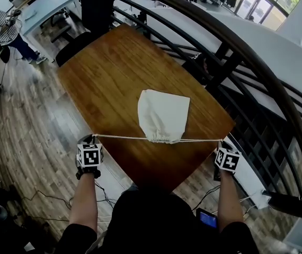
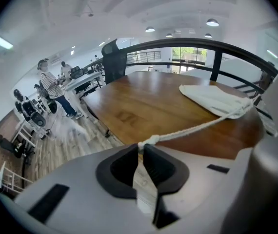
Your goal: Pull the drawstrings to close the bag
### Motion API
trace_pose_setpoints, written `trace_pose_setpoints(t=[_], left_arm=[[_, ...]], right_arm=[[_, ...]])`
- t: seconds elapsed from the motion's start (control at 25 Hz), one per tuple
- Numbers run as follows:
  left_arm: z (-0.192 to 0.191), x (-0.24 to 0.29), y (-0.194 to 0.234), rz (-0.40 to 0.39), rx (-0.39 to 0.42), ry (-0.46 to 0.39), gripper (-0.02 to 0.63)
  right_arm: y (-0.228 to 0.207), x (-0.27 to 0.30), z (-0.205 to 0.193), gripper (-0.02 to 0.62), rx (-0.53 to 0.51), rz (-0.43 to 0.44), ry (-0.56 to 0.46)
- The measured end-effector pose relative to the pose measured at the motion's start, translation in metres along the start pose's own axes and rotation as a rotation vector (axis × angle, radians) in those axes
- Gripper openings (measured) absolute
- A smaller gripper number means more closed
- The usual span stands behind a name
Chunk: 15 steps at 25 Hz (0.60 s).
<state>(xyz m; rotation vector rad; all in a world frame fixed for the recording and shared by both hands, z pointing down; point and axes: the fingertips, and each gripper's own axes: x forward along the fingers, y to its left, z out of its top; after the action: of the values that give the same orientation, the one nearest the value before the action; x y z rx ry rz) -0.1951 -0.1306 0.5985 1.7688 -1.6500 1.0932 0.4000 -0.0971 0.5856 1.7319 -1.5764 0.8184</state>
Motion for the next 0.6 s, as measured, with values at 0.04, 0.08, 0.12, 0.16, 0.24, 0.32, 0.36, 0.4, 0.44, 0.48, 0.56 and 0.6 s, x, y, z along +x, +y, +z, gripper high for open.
trace_pose_setpoints(t=[0.04,0.08,0.12,0.16,0.24,0.32,0.36,0.4,0.44,0.48,0.56,0.6], left_arm=[[0.001,-0.001,0.001,0.006,0.001,-0.007,0.041],[0.003,-0.001,0.002,0.008,-0.005,-0.015,0.041],[0.003,0.000,0.004,0.006,-0.018,-0.020,0.041],[0.003,0.002,0.006,0.001,-0.040,-0.019,0.041],[0.000,0.004,0.011,-0.008,-0.079,-0.009,0.041],[0.004,0.004,0.011,0.002,-0.039,-0.012,0.041],[0.007,0.004,0.010,0.007,-0.017,-0.019,0.040],[0.010,0.006,0.007,0.004,-0.014,-0.023,0.040],[0.011,0.007,0.005,-0.006,-0.023,-0.020,0.040],[0.011,0.008,0.003,-0.017,-0.030,-0.009,0.040],[0.010,0.008,0.000,-0.040,-0.019,0.010,0.041],[0.010,0.008,-0.002,-0.047,-0.003,0.010,0.041]], right_arm=[[-0.002,0.000,0.001,0.040,0.010,-0.003,-0.006],[-0.004,0.000,0.002,0.039,0.029,-0.006,-0.011],[-0.007,0.000,0.002,0.038,0.050,-0.009,-0.014],[-0.009,0.000,0.002,0.040,0.059,-0.012,-0.015],[-0.009,0.001,0.001,0.040,0.034,-0.013,-0.014],[-0.009,0.002,0.002,0.038,0.023,-0.024,-0.013],[-0.010,0.002,0.003,0.038,0.035,-0.033,-0.015],[-0.010,0.002,0.004,0.038,0.045,-0.037,-0.019],[-0.009,0.004,0.004,0.037,0.048,-0.035,-0.025],[-0.008,0.005,0.004,0.037,0.039,-0.029,-0.032],[-0.004,0.006,0.006,0.038,0.009,-0.020,-0.044],[-0.003,0.007,0.007,0.039,-0.006,-0.018,-0.047]])
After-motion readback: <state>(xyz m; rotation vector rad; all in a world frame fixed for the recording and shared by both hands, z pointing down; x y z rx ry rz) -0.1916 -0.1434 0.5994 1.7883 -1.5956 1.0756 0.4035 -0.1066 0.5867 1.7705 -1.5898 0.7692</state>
